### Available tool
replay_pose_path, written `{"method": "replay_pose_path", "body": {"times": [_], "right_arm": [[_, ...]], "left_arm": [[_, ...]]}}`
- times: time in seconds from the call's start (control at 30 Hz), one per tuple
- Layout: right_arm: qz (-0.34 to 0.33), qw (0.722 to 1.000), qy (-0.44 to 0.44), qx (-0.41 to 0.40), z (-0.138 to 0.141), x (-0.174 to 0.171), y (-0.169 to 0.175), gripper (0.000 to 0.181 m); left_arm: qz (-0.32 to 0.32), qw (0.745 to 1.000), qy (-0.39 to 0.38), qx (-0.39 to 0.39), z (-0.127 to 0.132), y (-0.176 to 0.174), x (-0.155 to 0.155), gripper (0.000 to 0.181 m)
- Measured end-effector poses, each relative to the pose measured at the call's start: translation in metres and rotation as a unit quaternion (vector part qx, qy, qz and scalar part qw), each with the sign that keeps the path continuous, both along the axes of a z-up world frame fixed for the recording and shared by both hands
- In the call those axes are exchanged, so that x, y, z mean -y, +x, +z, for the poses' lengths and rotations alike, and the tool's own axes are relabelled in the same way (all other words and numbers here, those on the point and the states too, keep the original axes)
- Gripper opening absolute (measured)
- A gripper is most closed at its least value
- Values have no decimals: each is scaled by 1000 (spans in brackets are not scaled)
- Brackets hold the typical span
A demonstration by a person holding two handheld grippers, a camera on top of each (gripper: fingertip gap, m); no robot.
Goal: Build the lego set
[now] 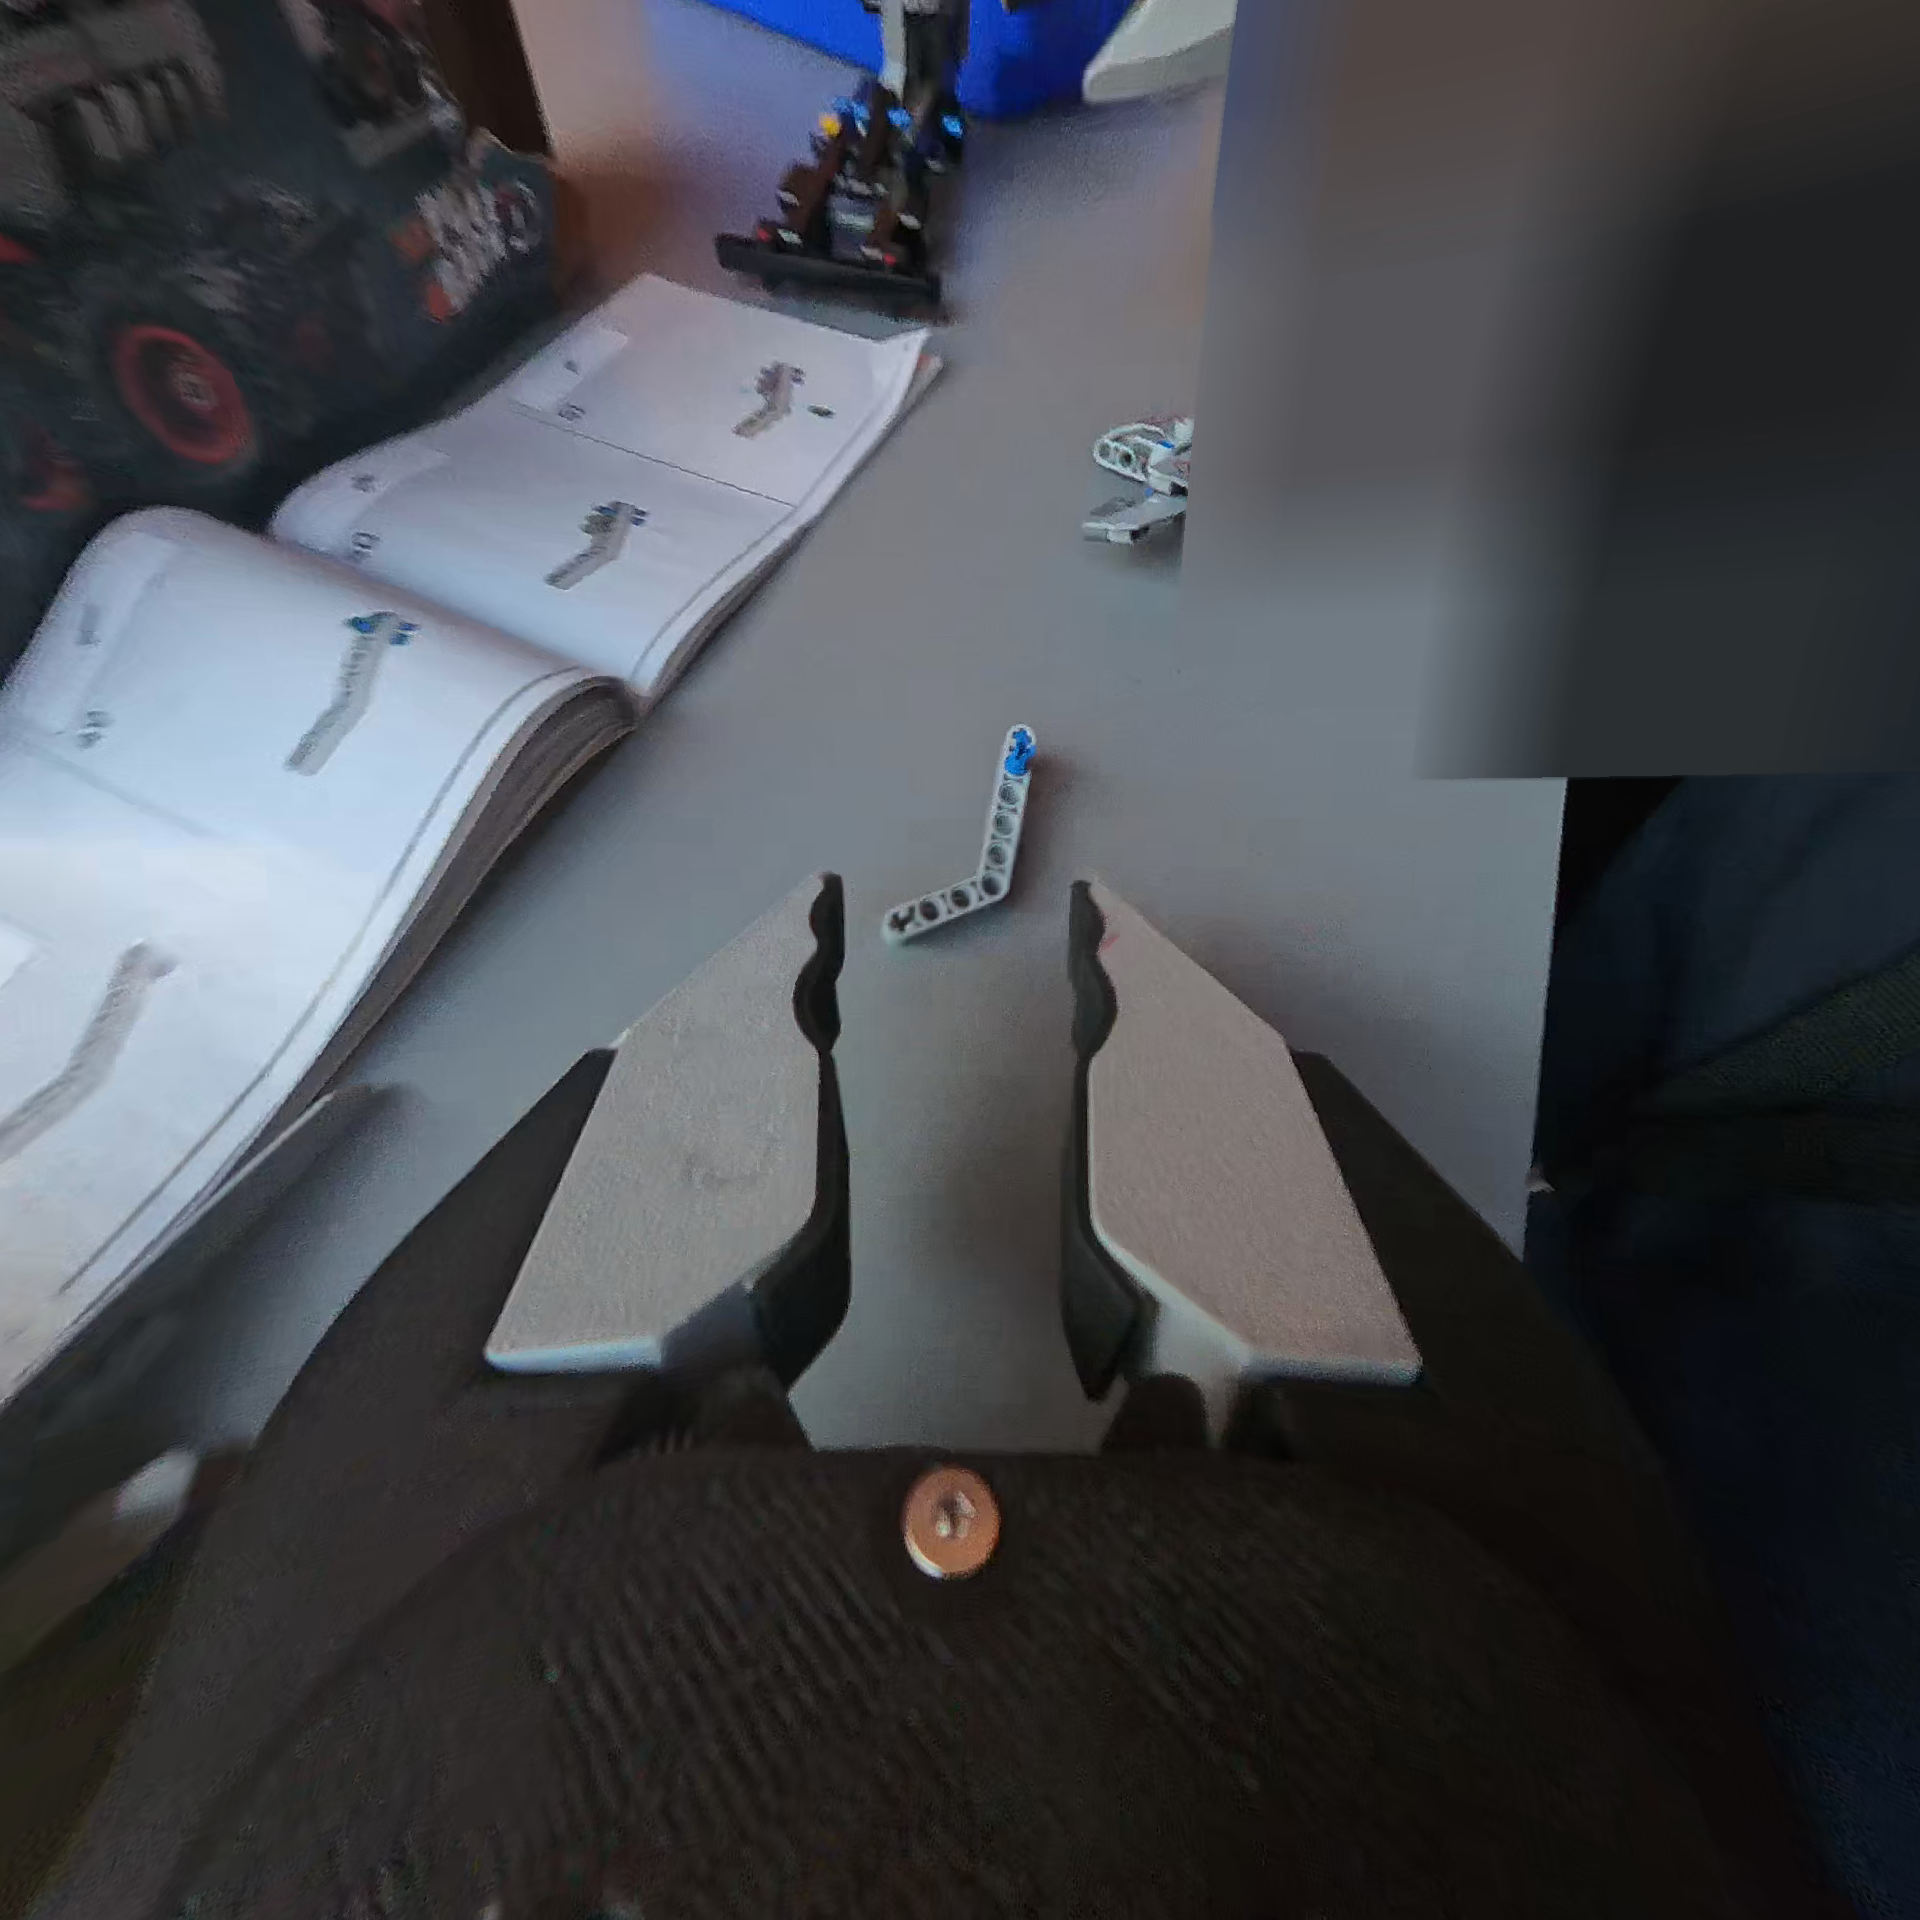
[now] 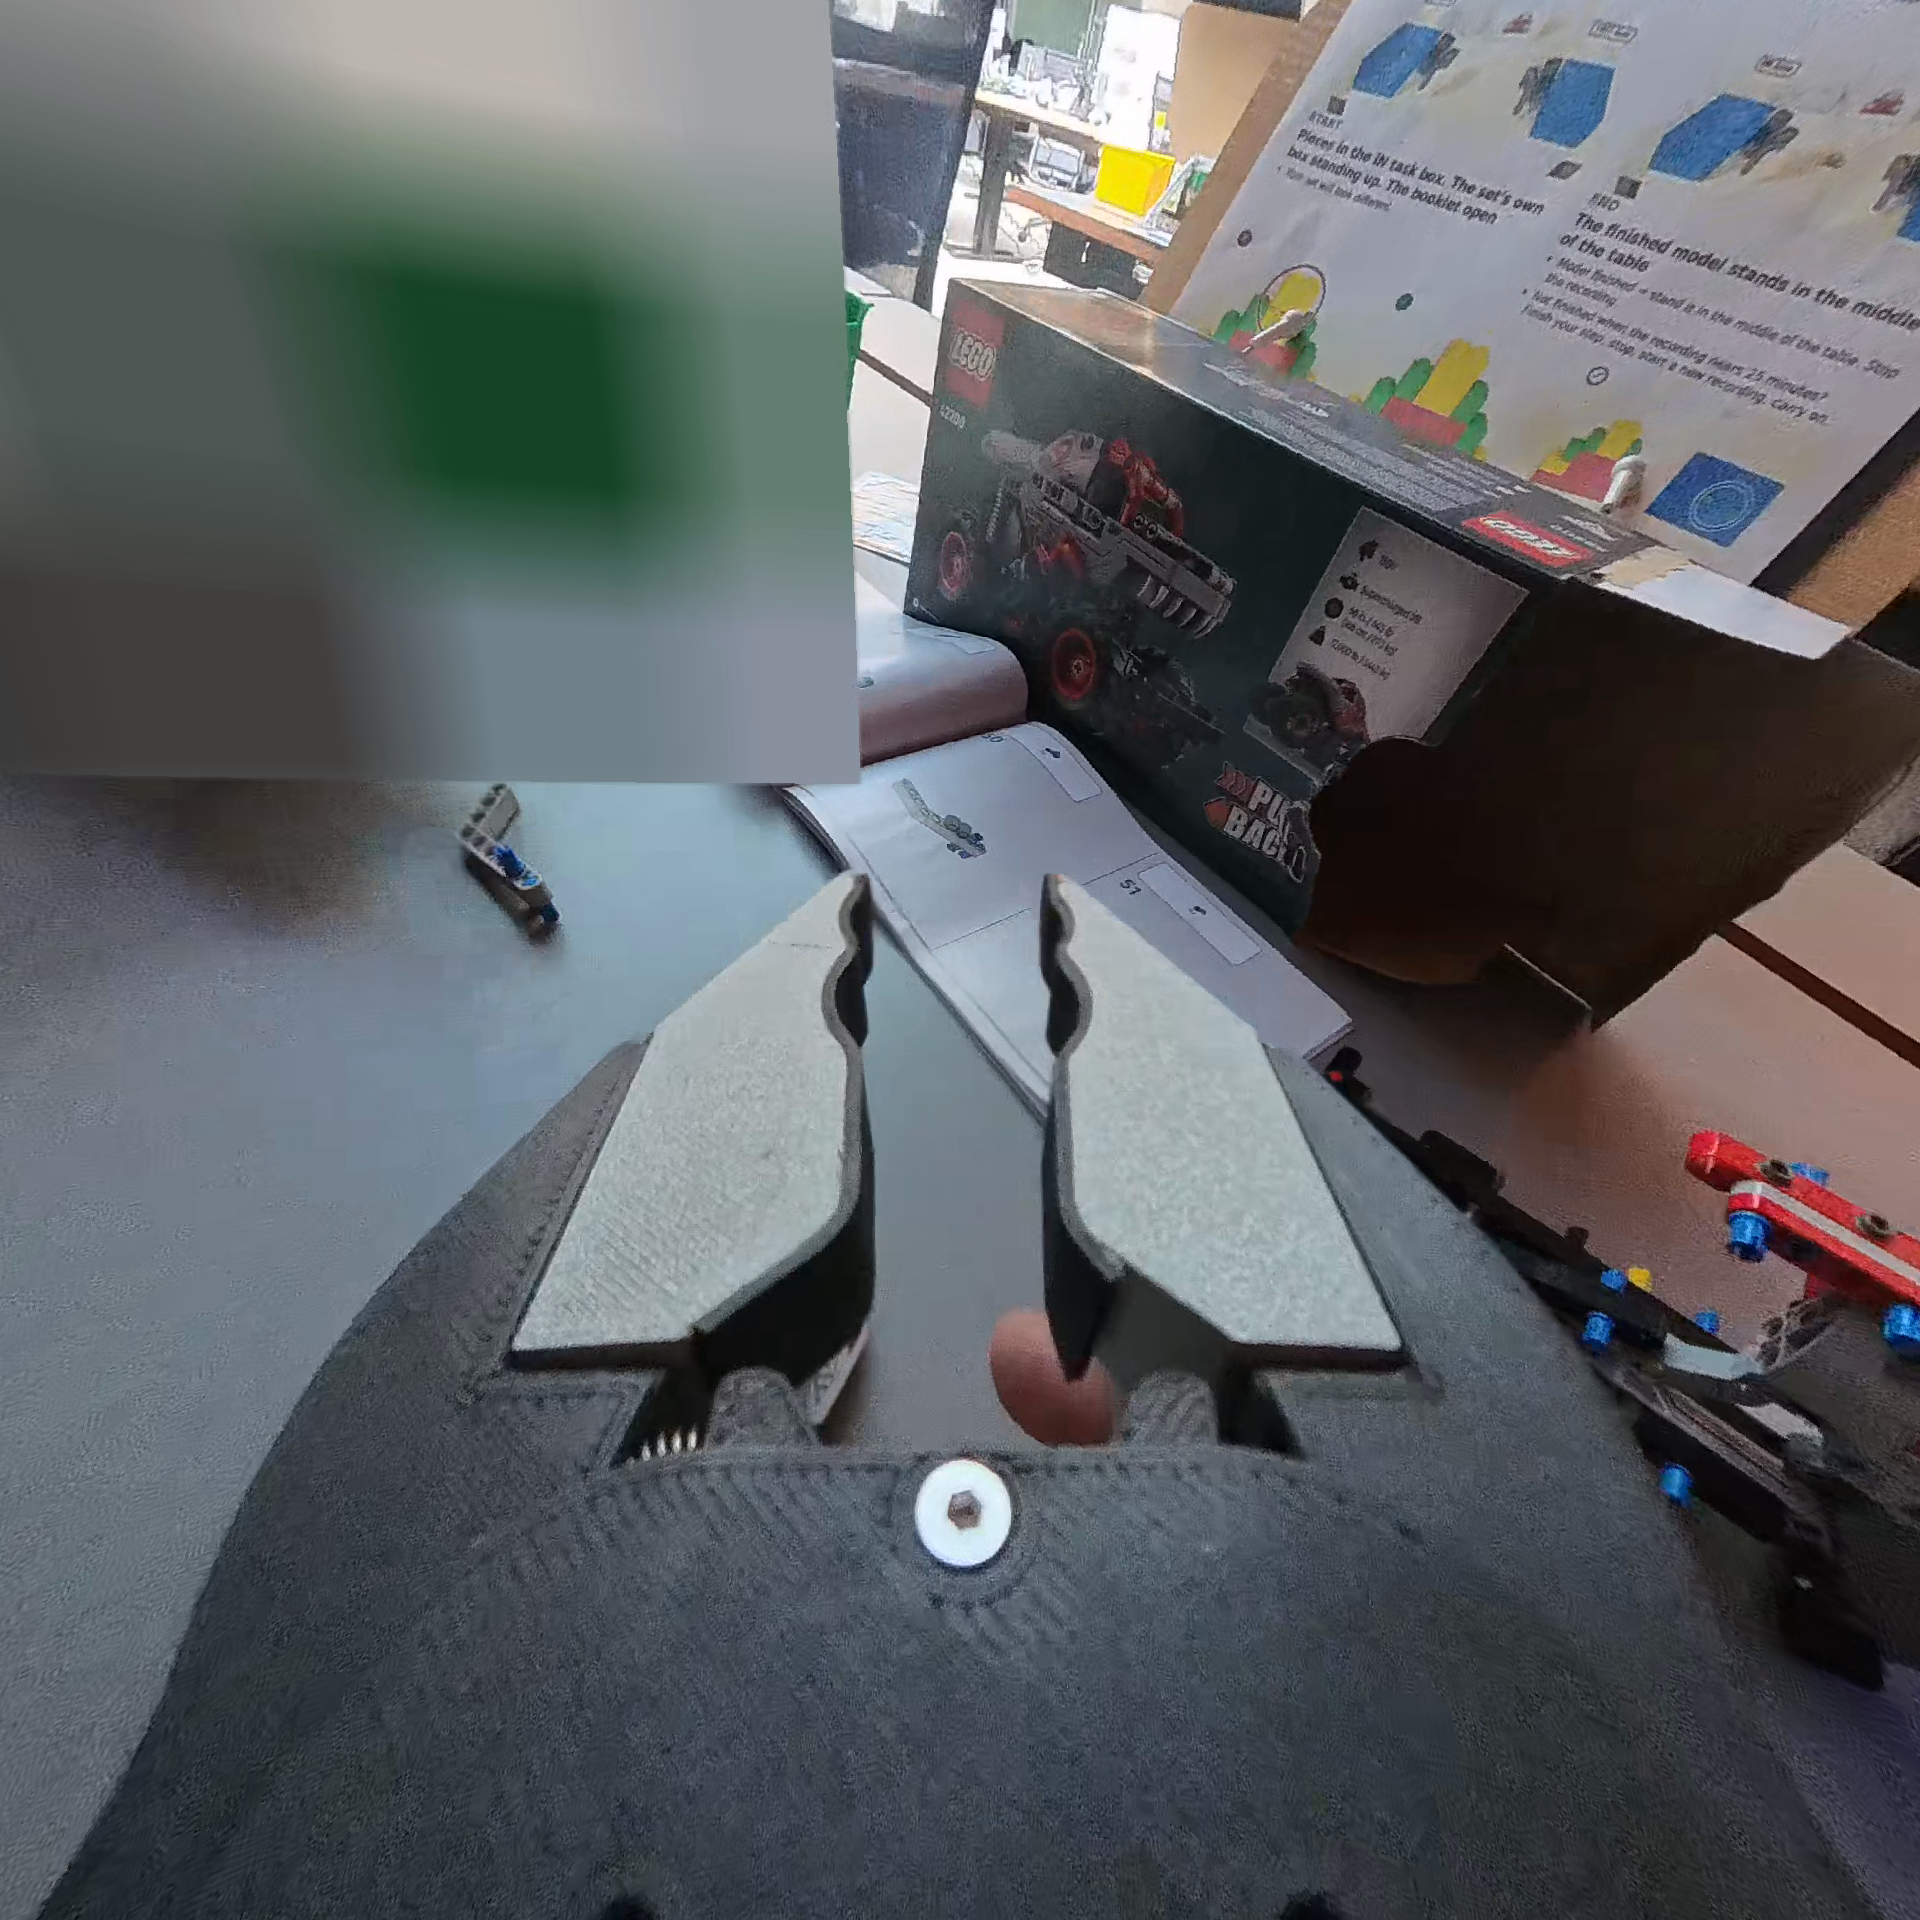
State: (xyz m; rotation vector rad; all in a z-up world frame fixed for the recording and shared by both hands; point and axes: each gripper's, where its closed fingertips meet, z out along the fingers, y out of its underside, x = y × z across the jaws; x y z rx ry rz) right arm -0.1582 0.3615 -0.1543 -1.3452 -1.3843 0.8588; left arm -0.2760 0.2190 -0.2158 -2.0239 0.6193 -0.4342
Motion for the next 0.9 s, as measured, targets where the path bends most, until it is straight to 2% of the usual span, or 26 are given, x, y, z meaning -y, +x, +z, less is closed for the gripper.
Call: {"method": "replay_pose_path", "body": {"times": [0.03, 0.2, 0.3, 0.47, 0.7, 0.9], "right_arm": [[-6, 1000, 3, -7, 2, -2, 1, 28], [-42, 998, 7, -40, 12, -18, 7, 27], [-74, 996, -11, -57, 14, -34, 13, 35], [-96, 990, -61, -88, 15, -53, 21, 39], [-75, 984, -105, -124, 20, -57, 19, 45], [-78, 984, -96, -127, 21, -58, 18, 46]], "left_arm": [[14, 1000, 24, -4, 5, -7, 4, 39], [42, 995, 93, -20, 20, -32, 20, 34], [33, 996, 84, -22, 17, -33, 24, 35], [14, 995, 93, -17, 20, -29, 29, 35], [38, 995, 93, -13, 21, -38, 27, 33], [63, 994, 86, 10, 23, -47, 23, 33]]}}
